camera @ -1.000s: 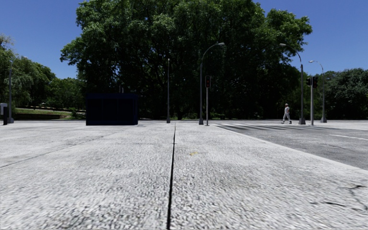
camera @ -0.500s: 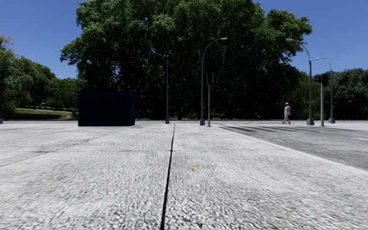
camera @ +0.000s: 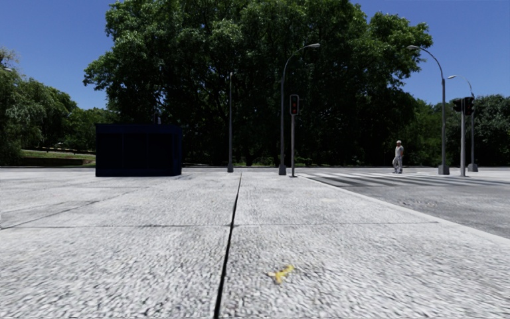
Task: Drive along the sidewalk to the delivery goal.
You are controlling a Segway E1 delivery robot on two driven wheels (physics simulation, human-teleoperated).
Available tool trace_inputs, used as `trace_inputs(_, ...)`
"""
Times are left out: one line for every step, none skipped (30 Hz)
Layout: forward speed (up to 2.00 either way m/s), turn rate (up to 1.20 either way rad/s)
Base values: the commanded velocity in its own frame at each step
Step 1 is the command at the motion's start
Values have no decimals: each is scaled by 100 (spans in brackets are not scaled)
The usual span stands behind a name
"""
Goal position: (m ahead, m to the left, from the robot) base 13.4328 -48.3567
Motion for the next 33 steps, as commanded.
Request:
trace_inputs(200,0)
trace_inputs(200,0)
trace_inputs(200,0)
trace_inputs(200,0)
trace_inputs(200,0)
trace_inputs(200,0)
trace_inputs(200,0)
trace_inputs(200,0)
trace_inputs(200,0)
trace_inputs(200,0)
trace_inputs(200,0)
trace_inputs(200,0)
trace_inputs(200,0)
trace_inputs(200,0)
trace_inputs(200,0)
trace_inputs(200,0)
trace_inputs(200,0)
trace_inputs(200,0)
trace_inputs(200,0)
trace_inputs(200,0)
trace_inputs(200,0)
trace_inputs(200,0)
trace_inputs(200,0)
trace_inputs(200,0)
trace_inputs(200,0)
trace_inputs(200,0)
trace_inputs(200,0)
trace_inputs(200,0)
trace_inputs(200,0)
trace_inputs(200,0)
trace_inputs(200,0)
trace_inputs(200,0)
trace_inputs(200,0)
